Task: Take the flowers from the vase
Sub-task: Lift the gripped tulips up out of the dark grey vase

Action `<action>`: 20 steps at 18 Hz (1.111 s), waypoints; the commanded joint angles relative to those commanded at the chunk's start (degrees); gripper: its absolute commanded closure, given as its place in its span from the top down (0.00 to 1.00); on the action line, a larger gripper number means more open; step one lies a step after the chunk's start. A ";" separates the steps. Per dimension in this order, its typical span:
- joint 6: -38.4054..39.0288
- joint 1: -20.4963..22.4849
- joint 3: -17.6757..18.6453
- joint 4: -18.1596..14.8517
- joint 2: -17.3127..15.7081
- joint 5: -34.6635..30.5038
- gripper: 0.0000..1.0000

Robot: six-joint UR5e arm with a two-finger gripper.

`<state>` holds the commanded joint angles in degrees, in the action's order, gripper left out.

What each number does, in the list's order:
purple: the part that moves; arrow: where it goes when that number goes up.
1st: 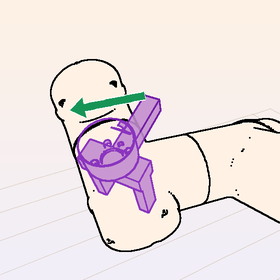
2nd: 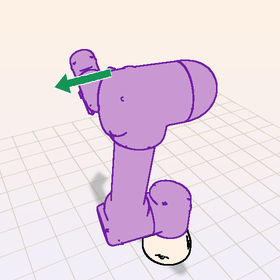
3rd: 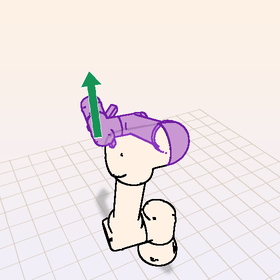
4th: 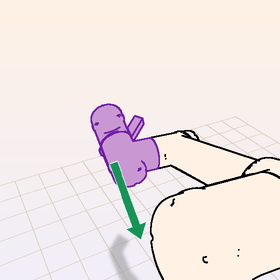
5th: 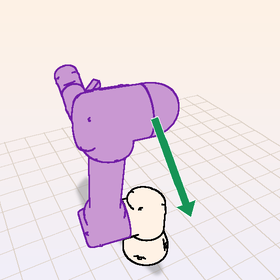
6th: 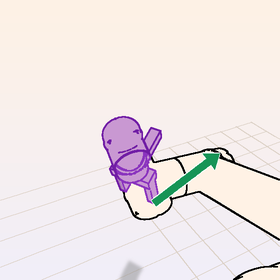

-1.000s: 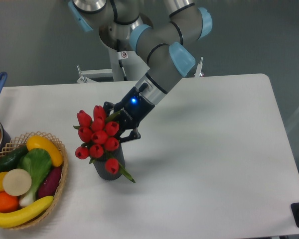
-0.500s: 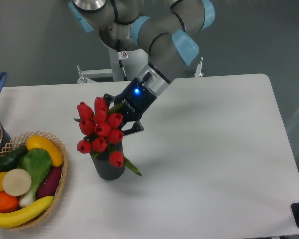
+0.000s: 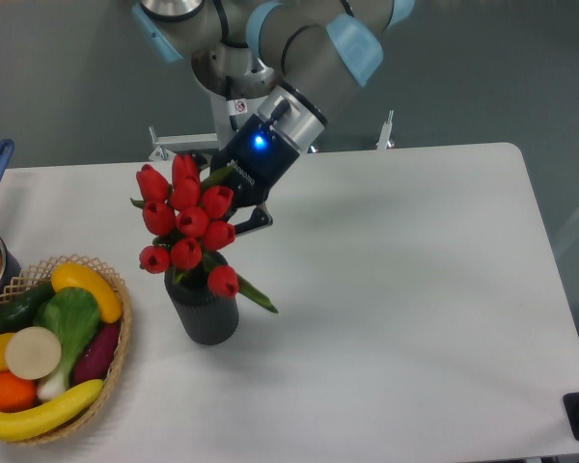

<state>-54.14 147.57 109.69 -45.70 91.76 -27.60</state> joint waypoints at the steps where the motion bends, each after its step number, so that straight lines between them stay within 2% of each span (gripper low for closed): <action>1: 0.18 0.09 -0.61 0.00 0.00 0.00 0.30; 14: 3.25 2.90 -5.71 0.00 -0.35 1.40 0.30; 20: 9.66 3.34 -8.61 0.00 -0.61 3.87 0.30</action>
<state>-44.48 150.91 101.08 -45.70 91.14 -23.73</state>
